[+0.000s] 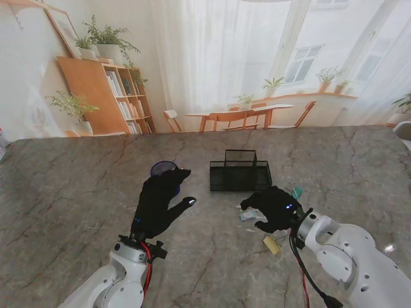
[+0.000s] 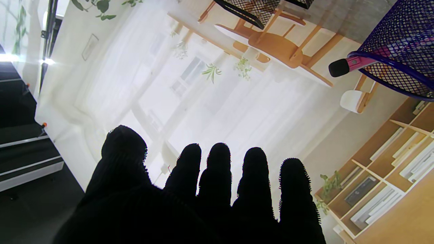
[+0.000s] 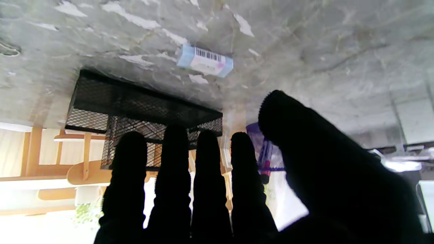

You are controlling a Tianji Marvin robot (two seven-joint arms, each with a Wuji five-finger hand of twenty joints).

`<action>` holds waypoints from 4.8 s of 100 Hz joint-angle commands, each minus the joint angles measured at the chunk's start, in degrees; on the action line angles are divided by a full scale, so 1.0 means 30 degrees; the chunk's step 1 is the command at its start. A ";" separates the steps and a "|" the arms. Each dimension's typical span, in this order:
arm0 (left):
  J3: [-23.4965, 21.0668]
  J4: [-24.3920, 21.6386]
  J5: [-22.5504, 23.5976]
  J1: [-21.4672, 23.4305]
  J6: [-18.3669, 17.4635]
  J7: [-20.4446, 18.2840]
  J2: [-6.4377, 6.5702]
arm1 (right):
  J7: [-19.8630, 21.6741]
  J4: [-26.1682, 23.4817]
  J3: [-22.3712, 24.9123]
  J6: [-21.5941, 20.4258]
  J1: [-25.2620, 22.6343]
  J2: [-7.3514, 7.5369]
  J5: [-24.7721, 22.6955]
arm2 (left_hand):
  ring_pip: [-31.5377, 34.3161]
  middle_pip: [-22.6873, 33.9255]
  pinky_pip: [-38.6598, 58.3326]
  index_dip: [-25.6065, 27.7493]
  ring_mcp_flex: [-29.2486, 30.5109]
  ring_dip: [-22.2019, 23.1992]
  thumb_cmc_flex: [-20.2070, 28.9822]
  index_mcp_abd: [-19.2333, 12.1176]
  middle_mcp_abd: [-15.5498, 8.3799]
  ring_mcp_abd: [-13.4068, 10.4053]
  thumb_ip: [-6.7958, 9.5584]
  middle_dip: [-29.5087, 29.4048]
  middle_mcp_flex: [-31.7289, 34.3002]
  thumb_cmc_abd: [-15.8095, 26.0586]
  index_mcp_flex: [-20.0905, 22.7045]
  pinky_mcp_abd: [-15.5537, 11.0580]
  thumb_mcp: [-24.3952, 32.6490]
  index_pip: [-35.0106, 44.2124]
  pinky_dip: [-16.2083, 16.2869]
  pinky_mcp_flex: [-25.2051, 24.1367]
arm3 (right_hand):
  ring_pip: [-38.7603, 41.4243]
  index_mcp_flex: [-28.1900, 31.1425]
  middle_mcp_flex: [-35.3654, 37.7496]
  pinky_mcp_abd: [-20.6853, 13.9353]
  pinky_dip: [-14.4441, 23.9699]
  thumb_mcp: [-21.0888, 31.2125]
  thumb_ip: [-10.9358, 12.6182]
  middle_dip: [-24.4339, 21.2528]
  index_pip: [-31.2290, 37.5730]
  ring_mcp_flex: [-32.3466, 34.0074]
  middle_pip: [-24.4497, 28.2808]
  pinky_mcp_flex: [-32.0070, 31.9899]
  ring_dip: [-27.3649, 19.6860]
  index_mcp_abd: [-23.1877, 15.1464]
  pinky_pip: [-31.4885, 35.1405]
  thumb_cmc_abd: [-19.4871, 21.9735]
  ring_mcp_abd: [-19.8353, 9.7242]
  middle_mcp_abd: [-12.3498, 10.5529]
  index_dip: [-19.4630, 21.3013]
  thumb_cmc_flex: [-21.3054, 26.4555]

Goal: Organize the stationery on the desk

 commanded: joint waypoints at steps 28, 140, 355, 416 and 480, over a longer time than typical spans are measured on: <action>0.0076 0.0082 -0.0141 0.0016 -0.0059 0.0037 -0.0097 | 0.0244 0.2354 -0.2152 0.0126 0.2339 0.0265 -0.0432 | -0.0070 -0.0002 -0.0015 0.0238 0.0084 0.0207 0.0265 -0.0389 -0.0391 -0.0493 0.0912 0.0138 0.0262 0.1395 0.0174 -0.0009 -0.0408 0.0023 -0.0467 -0.0246 | 0.1775 -0.0864 -0.1275 0.0597 0.0061 -0.0508 -0.0350 0.1183 -0.0412 -0.0923 0.2698 -0.0751 0.0123 0.1498 0.1250 0.0317 0.0949 0.1223 0.0911 -0.0459; 0.0376 0.0425 -0.0379 -0.0535 -0.0284 -0.0682 -0.0038 | 0.1597 0.6132 -0.6882 0.3138 0.6441 0.0442 0.0333 | -0.0096 -0.0001 -0.0235 0.0256 0.0101 0.0207 0.0390 -0.0410 -0.0416 -0.0566 0.0887 0.0147 0.0261 0.1639 0.0206 -0.0145 -0.0423 0.0034 -0.0507 -0.0239 | 0.4365 0.0865 -0.0641 0.1129 0.0789 -0.1811 -0.0138 0.2757 0.0099 -0.0374 0.5370 -0.0367 0.1180 0.2633 0.2419 0.1368 0.1674 0.2445 0.1990 -0.0485; 0.0049 0.0479 -0.0776 -0.0279 -0.0275 -0.0448 -0.0153 | 0.0234 0.8051 -0.8637 0.3000 0.7768 -0.0071 0.3289 | 0.0044 0.0047 -0.0415 0.0370 0.0533 0.0348 0.0963 -0.0483 -0.0580 -0.0686 0.0827 0.0188 0.0424 0.1694 0.0652 -0.0120 -0.0451 0.0235 -0.0521 -0.0248 | 0.0403 0.6926 0.6892 0.1093 -0.1422 0.2528 -0.3192 0.1307 2.1428 0.7208 0.3876 0.7564 -0.1596 -0.6714 0.1425 -0.4056 0.0570 -0.0321 0.7686 0.2708; -0.0022 0.0494 -0.0812 -0.0239 -0.0293 -0.0464 -0.0154 | 0.1123 0.8561 -0.8890 0.2684 0.7980 -0.0033 0.4207 | 0.0058 0.0075 -0.0370 0.0440 0.0683 0.0373 0.1134 -0.0536 -0.0679 -0.0744 0.0810 0.0194 0.0505 0.1636 0.0847 -0.0144 -0.0453 0.0328 -0.0517 -0.0114 | 0.2076 0.1974 1.0687 -0.0661 -0.4283 0.2345 -0.3118 -0.0160 0.9481 1.1634 0.0389 1.2293 -0.1923 -0.5590 0.3175 -0.3598 -0.1146 -0.1111 -0.0157 0.3731; -0.0020 0.0540 -0.0869 -0.0252 -0.0331 -0.0415 -0.0175 | 0.1164 0.8057 -0.8233 0.2259 0.7547 -0.0134 0.4690 | 0.0089 0.0102 -0.0275 0.0579 0.0780 0.0412 0.1230 -0.0502 -0.0671 -0.0762 0.0813 0.0226 0.0557 0.1623 0.1109 -0.0178 -0.0454 0.0507 -0.0523 -0.0007 | 0.1877 0.8418 1.2922 -0.2890 -0.5308 0.2843 -0.3057 -0.0511 1.0357 1.3457 -0.1390 1.5376 -0.1361 -0.5652 0.2014 -0.4054 -0.1870 -0.1109 -0.6011 0.4131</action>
